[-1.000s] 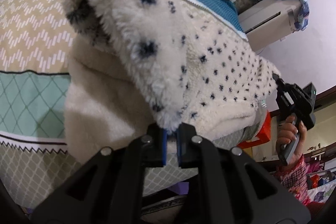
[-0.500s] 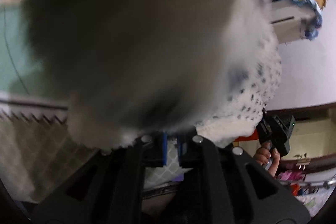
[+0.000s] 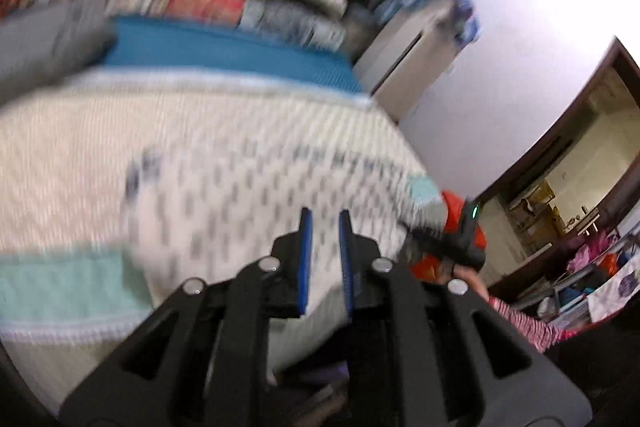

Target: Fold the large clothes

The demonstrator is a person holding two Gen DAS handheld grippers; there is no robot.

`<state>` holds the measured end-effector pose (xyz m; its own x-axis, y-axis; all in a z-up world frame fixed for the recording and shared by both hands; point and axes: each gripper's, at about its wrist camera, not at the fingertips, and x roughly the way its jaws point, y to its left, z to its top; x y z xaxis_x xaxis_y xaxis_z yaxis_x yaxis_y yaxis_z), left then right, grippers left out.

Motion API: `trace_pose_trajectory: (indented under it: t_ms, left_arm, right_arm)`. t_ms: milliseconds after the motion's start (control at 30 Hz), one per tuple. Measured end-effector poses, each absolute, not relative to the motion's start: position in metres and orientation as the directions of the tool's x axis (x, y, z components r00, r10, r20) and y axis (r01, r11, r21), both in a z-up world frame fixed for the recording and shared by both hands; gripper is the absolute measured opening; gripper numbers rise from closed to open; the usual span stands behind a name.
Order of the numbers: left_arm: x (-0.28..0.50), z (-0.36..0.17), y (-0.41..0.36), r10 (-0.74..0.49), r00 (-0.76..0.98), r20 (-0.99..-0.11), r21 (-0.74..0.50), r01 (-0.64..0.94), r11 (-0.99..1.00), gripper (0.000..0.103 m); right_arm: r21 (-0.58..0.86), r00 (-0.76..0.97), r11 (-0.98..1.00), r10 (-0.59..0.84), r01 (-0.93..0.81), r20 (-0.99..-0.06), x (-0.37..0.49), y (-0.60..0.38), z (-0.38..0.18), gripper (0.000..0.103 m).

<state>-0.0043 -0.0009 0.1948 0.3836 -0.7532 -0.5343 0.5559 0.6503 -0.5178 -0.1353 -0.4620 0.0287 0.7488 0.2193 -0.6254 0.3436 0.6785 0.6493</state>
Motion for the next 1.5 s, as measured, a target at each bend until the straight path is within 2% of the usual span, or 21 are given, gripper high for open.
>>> trace_pose_trajectory:
  t_ms: [100,233,267,300,400,533,600,633,667,700,800,867,1033,1167,1233,1300,1367,1433,1500]
  left_arm:
    - [0.028,0.189,-0.009,-0.71,0.432,-0.556,-0.487,0.523,0.699,0.012]
    - [0.066,0.116,-0.03,-0.543,0.401,-0.738,-0.387,0.407,0.827,0.012]
    - [0.072,0.093,-0.028,-0.501,0.382,-0.776,-0.372,0.363,0.854,0.01]
    - [0.076,0.07,-0.021,-0.477,0.359,-0.802,-0.375,0.319,0.87,0.004]
    - [0.07,0.046,0.004,-0.582,0.347,-0.736,-0.532,0.236,0.813,0.004]
    - [0.064,0.063,0.002,-0.556,0.372,-0.743,-0.494,0.257,0.831,0.004]
    - [0.06,0.077,0.002,-0.553,0.385,-0.739,-0.478,0.278,0.833,0.004]
    - [0.047,0.087,0.004,-0.558,0.388,-0.733,-0.48,0.286,0.829,0.004]
    - [0.043,0.093,0.006,-0.567,0.391,-0.725,-0.486,0.292,0.824,0.004]
    - [0.039,0.099,0.007,-0.572,0.395,-0.719,-0.49,0.295,0.82,0.004]
    - [0.021,0.119,0.014,-0.609,0.409,-0.679,-0.521,0.315,0.793,0.004]
    - [0.017,0.132,0.013,-0.621,0.432,-0.654,-0.528,0.327,0.784,0.004]
    - [0.034,0.155,-0.028,-0.575,0.458,-0.678,-0.418,0.404,0.814,0.004]
    - [0.062,0.133,-0.055,-0.492,0.448,-0.746,-0.328,0.396,0.858,0.004]
    - [0.076,0.108,-0.055,-0.439,0.41,-0.799,-0.311,0.343,0.886,0.004]
    - [0.086,0.083,-0.046,-0.438,0.372,-0.818,-0.341,0.298,0.892,0.004]
    - [0.086,0.074,-0.036,-0.491,0.372,-0.788,-0.407,0.284,0.868,0.004]
    - [0.083,0.074,-0.036,-0.485,0.38,-0.788,-0.397,0.29,0.871,0.004]
    - [0.078,0.076,-0.042,-0.456,0.396,-0.797,-0.349,0.315,0.882,0.004]
  right_arm:
    - [0.644,0.747,0.682,0.214,0.346,-0.629,-0.133,-0.46,0.03,0.093]
    - [0.648,0.744,0.673,0.216,0.355,-0.632,-0.132,-0.459,0.031,0.093]
    - [0.65,0.743,0.671,0.216,0.358,-0.633,-0.131,-0.459,0.032,0.093]
    - [0.65,0.742,0.67,0.218,0.359,-0.634,-0.13,-0.46,0.032,0.093]
    - [0.647,0.734,0.67,0.222,0.363,-0.642,-0.129,-0.46,0.035,0.092]
    - [0.673,0.743,0.652,0.245,0.348,-0.622,-0.137,-0.468,0.046,0.087]
    - [0.692,0.778,0.635,0.221,0.343,-0.588,-0.153,-0.477,0.056,0.079]
    - [0.697,0.795,0.63,0.2,0.344,-0.573,-0.161,-0.482,0.061,0.068]
    - [0.688,0.805,0.632,0.166,0.357,-0.57,-0.169,-0.486,0.066,0.063]
    - [0.651,0.808,0.648,0.091,0.395,-0.582,-0.18,-0.49,0.074,0.062]
    - [0.576,0.817,0.692,-0.035,0.436,-0.576,-0.191,-0.495,0.095,0.062]
    - [0.498,0.827,0.774,-0.056,0.39,-0.56,-0.179,-0.478,0.115,0.062]
    - [0.272,0.839,0.959,0.085,0.076,-0.537,-0.11,-0.396,0.144,0.062]
    - [0.269,0.753,0.955,0.265,-0.121,-0.602,-0.049,-0.356,0.128,0.062]
    - [0.236,0.708,0.968,0.228,-0.089,-0.668,-0.016,-0.357,0.103,0.062]
    - [0.297,0.695,0.954,0.192,0.032,-0.693,0.008,-0.388,0.077,0.062]
    - [0.383,0.709,0.914,0.179,0.137,-0.682,0.015,-0.421,0.06,0.072]
    - [0.485,0.729,0.842,0.176,0.237,-0.661,0.016,-0.452,0.045,0.082]
    - [0.527,0.734,0.807,0.182,0.269,-0.654,0.015,-0.464,0.034,0.083]
